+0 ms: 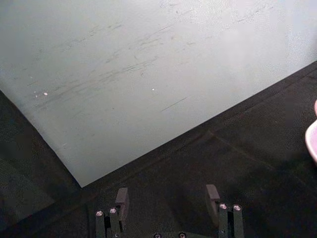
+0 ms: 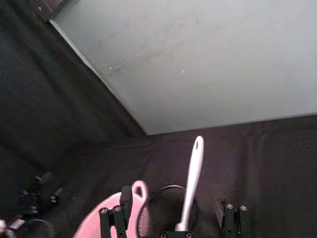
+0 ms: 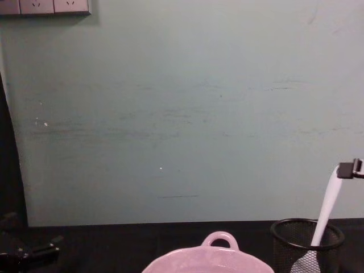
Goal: Use the one hand to pick up the spoon and stir the clear water in the bowl.
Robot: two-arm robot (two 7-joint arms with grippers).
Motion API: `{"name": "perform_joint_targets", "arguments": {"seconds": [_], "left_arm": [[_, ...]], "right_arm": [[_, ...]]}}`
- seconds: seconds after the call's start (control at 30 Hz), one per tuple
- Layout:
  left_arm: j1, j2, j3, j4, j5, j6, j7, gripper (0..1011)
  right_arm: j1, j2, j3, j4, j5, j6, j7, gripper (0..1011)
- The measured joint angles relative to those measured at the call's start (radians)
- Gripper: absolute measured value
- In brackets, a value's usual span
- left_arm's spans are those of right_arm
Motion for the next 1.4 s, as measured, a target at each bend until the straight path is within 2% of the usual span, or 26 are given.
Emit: {"name": "perform_joint_targets", "arguments": {"seconds": [0.13,0.2,0.23,0.33,0.47,0.63,0.73,1.2,1.4], "left_arm": [[0.000,0.000,0.000,0.000,0.000,0.000,0.000,1011],[0.000,0.000,0.000,0.000,0.000,0.000,0.000,1011],[0.000,0.000,0.000,0.000,0.000,0.000,0.000,1011],[0.000,0.000,0.000,0.000,0.000,0.000,0.000,1011],[0.000,0.000,0.000,0.000,0.000,0.000,0.000,1011],[0.000,0.000,0.000,0.000,0.000,0.000,0.000,1011],[0.000,0.000,0.000,0.000,0.000,0.000,0.000,1011],[0.000,0.000,0.000,0.000,0.000,0.000,0.000,1011],[0.000,0.000,0.000,0.000,0.000,0.000,0.000,1011]], "right_arm": [[0.044,-0.025,-0.008,0.042,0.064,0.071,-0.014,1003],[0.060,-0.035,-0.013,0.061,0.078,0.086,-0.022,1002],[0.085,-0.045,-0.028,0.091,0.087,0.097,-0.028,1002],[0.113,-0.054,-0.048,0.125,0.087,0.097,-0.031,1002],[0.148,-0.061,-0.079,0.173,0.070,0.072,-0.018,1002],[0.189,-0.064,-0.123,0.234,0.025,-0.001,0.036,1002],[0.195,-0.064,-0.136,0.251,0.016,-0.032,0.057,1002],[0.192,-0.062,-0.132,0.246,0.016,-0.029,0.057,1002],[0.190,-0.062,-0.131,0.243,0.016,-0.026,0.052,895]]}}
